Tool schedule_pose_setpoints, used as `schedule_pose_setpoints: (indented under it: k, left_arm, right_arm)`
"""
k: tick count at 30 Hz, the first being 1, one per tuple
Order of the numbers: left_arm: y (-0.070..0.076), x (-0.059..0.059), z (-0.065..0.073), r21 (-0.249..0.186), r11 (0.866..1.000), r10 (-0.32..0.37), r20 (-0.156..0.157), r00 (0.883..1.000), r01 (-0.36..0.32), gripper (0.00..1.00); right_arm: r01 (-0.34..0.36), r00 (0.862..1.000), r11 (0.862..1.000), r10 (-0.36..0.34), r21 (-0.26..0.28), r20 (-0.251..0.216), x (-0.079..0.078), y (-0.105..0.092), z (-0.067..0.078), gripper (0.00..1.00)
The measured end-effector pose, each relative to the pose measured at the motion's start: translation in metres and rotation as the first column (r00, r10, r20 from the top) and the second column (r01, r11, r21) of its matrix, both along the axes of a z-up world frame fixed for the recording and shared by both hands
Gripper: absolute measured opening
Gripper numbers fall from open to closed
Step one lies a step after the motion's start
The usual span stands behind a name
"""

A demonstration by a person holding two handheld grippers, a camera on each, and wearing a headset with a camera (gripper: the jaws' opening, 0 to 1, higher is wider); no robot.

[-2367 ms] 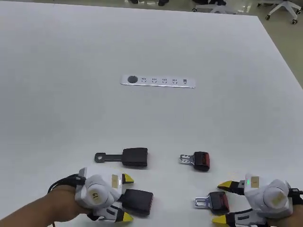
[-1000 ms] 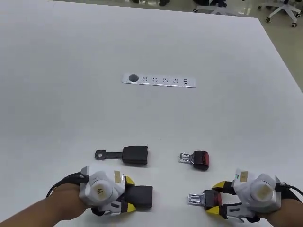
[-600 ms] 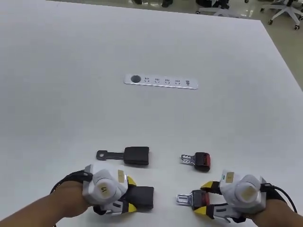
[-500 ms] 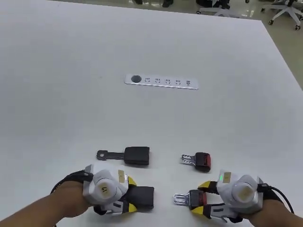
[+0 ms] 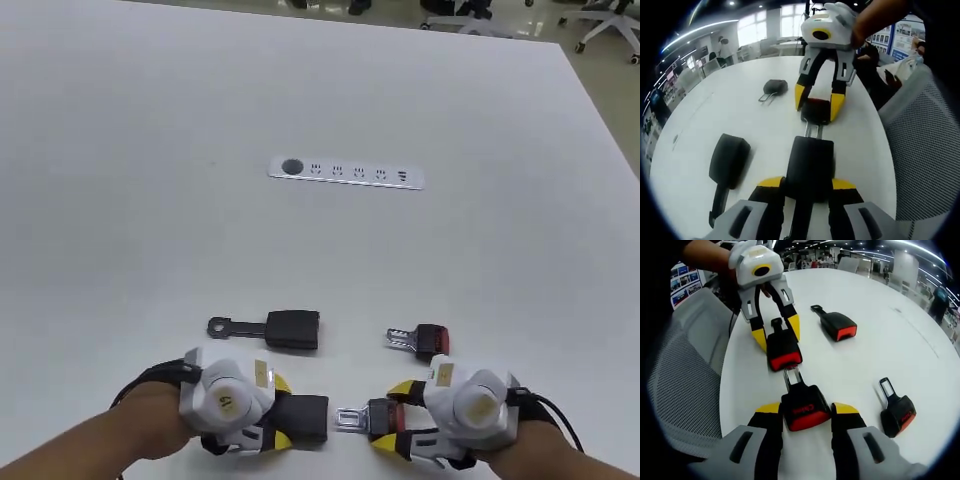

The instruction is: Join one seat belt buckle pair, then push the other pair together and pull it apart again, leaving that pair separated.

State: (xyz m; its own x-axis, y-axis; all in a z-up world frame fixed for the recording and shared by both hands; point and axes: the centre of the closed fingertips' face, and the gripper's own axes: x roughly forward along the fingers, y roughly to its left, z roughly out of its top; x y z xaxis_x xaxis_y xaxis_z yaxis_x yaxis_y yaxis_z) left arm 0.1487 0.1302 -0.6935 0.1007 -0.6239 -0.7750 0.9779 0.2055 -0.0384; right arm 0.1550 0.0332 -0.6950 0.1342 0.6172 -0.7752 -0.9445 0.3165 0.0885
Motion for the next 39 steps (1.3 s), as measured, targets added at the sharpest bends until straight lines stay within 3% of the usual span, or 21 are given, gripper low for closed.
schedule_pose_setpoints:
  k: [9, 14, 39]
  left_arm:
    - [0.000, -0.001, 0.001, 0.009, 1.000, -0.005, 0.001, 1.000, 0.004, 0.34]
    - [0.000, -0.003, 0.002, 0.005, 1.000, -0.005, 0.003, 1.000, 0.005, 0.34]
    - [0.002, -0.003, 0.001, 0.052, 0.995, -0.091, -0.006, 0.996, 0.091, 0.33]
  right_arm:
    - [-0.026, 1.000, 0.999, 0.026, 0.024, -0.001, -0.001, 0.022, -0.002, 0.37]
    - [-0.031, 1.000, 0.999, 0.030, 0.030, 0.008, -0.003, 0.021, -0.001, 0.37]
    - [0.048, 0.999, 0.997, -0.049, 0.063, 0.013, -0.003, 0.044, 0.000, 0.36]
